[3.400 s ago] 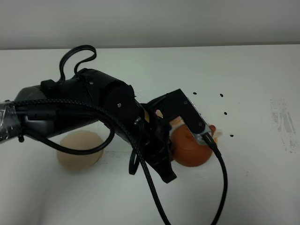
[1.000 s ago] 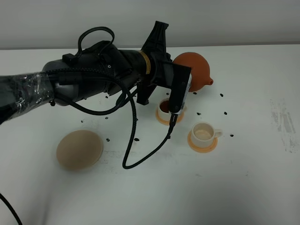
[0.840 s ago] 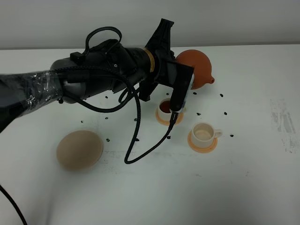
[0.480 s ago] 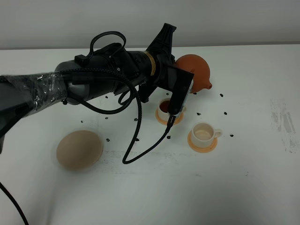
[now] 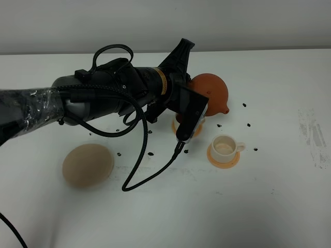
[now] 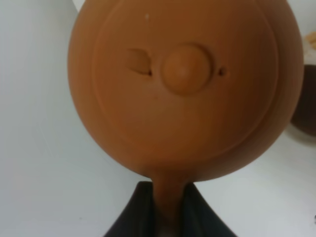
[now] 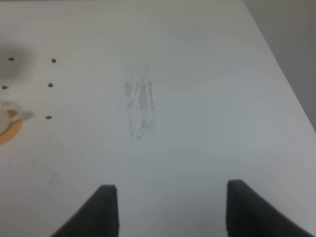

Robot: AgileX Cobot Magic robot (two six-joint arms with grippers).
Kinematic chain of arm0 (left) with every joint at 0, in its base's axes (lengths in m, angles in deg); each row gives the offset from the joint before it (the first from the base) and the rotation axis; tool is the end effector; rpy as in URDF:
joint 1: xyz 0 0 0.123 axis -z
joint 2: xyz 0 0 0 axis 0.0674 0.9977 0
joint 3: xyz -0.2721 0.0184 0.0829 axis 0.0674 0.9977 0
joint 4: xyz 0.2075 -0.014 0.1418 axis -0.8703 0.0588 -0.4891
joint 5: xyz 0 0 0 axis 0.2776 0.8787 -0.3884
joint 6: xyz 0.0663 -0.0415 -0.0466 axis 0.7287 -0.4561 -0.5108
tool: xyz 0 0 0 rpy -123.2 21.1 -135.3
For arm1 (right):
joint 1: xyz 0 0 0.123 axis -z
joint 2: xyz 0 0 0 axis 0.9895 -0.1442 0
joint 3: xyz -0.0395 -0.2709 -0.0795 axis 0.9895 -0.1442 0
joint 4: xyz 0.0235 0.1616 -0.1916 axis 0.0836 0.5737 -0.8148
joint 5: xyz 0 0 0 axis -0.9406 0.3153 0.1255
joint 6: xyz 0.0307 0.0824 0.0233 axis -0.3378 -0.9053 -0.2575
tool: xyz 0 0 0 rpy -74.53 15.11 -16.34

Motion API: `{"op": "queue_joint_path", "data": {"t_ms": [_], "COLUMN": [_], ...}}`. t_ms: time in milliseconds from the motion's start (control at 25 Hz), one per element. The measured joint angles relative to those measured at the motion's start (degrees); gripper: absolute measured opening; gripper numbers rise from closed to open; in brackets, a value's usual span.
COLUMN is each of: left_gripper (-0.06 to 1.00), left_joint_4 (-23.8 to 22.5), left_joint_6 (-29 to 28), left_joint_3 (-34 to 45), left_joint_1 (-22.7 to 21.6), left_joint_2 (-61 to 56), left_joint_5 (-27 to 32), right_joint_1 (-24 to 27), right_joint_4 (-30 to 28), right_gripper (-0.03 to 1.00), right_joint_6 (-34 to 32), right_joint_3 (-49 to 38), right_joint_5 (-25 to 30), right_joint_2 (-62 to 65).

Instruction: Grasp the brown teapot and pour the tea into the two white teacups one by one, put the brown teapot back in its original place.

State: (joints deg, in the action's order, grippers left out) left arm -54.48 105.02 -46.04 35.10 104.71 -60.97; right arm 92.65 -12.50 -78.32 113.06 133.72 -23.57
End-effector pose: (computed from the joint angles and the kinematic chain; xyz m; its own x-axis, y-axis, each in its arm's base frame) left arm 0.3557 -0.2829 0.2114 0.6357 0.7669 0.0882 0.3804 -0.4106 0.8287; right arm -0.0096 0.0020 0.2776 -0.4798 0.0307 -0.8768 0.1609 0.9855 -0.0535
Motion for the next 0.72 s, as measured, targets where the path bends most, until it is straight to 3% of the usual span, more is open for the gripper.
{"op": "queue_joint_path", "data": {"t_ms": [480, 720], "left_gripper": [0.08, 0.08], "left_joint_4": [-0.7, 2.1], "left_joint_6": [3.5, 7.8], "left_joint_3": [0.0, 0.0], "left_joint_1": [1.8, 2.5], "left_joint_2": [-0.9, -1.0], "left_joint_5": [2.3, 5.9], "right_joint_1": [0.0, 0.0], "right_joint_4": [0.0, 0.0], "right_gripper": [0.47, 0.47], "right_joint_6": [0.0, 0.0], "right_joint_3": [0.0, 0.0], "right_joint_5": [0.0, 0.0], "right_joint_2": [0.0, 0.0]}}
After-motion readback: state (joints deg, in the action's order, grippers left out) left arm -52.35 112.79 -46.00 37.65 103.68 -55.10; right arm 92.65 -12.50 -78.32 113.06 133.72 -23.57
